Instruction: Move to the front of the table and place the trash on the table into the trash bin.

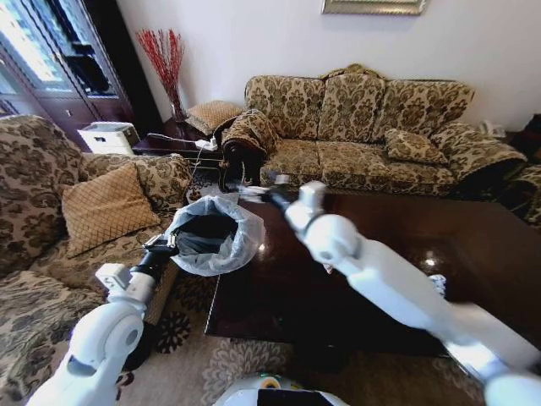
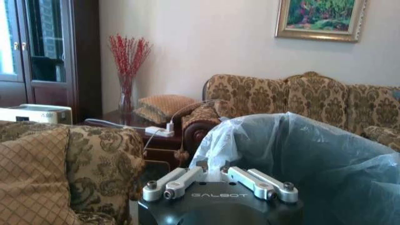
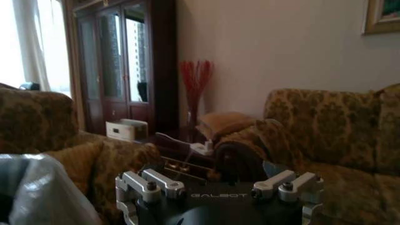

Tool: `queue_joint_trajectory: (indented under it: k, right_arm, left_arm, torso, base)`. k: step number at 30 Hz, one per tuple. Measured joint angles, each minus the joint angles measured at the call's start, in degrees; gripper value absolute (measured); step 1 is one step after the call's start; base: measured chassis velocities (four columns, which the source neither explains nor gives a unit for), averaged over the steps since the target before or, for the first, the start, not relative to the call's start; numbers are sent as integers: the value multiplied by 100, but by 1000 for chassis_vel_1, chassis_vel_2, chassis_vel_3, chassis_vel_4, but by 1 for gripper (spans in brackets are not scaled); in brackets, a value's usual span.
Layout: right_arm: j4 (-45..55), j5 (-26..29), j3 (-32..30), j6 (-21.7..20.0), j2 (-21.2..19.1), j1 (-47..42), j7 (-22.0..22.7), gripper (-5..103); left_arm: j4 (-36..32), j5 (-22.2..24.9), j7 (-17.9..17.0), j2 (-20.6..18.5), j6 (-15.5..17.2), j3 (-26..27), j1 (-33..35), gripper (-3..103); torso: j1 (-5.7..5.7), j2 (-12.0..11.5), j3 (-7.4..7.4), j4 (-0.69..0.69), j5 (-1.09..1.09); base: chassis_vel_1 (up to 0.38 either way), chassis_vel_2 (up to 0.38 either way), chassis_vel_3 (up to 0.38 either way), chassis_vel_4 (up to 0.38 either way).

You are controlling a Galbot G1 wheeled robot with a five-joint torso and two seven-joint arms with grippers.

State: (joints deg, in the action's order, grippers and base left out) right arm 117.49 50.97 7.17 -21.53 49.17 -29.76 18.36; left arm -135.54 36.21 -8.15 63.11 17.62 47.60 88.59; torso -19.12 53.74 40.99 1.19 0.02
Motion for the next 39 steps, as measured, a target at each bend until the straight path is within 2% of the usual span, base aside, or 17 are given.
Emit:
queue_joint_trajectory:
  k: [1,3,5,7,10,11,19,25,27,34,39]
  right_arm:
    - [-51,-324,-378,97,-256,-527,-223,100]
    - [-78,-775,-817,330,-544,-1313,-373,100]
    - [-79,-857,-881,375,-584,-1490,-401,100]
    - [-103,-1194,-1079,520,-628,-2089,-428,100]
    - [-231,-1462,-1112,638,-529,-2288,-410,100]
    - [-445,-1746,-1112,777,-377,-2345,-418,100]
    - [-714,-1815,-942,746,-75,-2216,-398,100]
    - [-864,-1685,-715,567,124,-2224,-458,100]
    - [-1050,-1511,-550,377,339,-2360,-464,100]
    - [-1580,-1396,-448,357,670,-2404,-582,100]
    - [-1842,-1420,-445,264,868,-2404,-447,100]
  left_arm:
    - [-1,-2,2,-10,-17,3,13,3]
    - [-1,-2,7,-28,-20,2,8,3]
    - [-1,-2,6,-30,-22,2,3,3]
    - [-23,-4,6,-16,-24,-4,1,3]
    - [-54,-19,5,14,-24,-15,26,3]
    - [-91,-48,5,56,-24,-25,66,3]
    - [-212,-91,8,198,-31,-14,161,3]
    - [-313,-105,16,326,-45,12,235,3]
    - [-390,-104,26,354,-60,40,263,3]
    - [-408,-107,15,362,-66,11,249,3]
    - [-428,-99,17,357,-66,16,250,3]
  torso:
    - [0,0,0,-1,4]
    - [0,0,0,0,-2]
    - [1,0,0,-1,-2]
    - [0,0,0,1,-1]
    - [1,0,0,4,-2]
    - [1,0,0,6,-2]
    - [0,0,0,4,-4]
    - [-1,0,1,2,3]
    - [-1,0,1,-2,1]
    - [0,0,0,10,-4]
    - [0,0,1,2,-3]
  base:
    - [0,0,0,0]
    - [0,0,0,0]
    - [0,0,0,0]
    - [0,0,0,0]
    - [0,0,0,0]
    - [0,0,0,0]
    - [-98,-103,109,118]
    - [-171,-184,156,129]
    - [-75,-57,46,45]
    - [41,27,-8,-2]
    - [0,0,0,0]
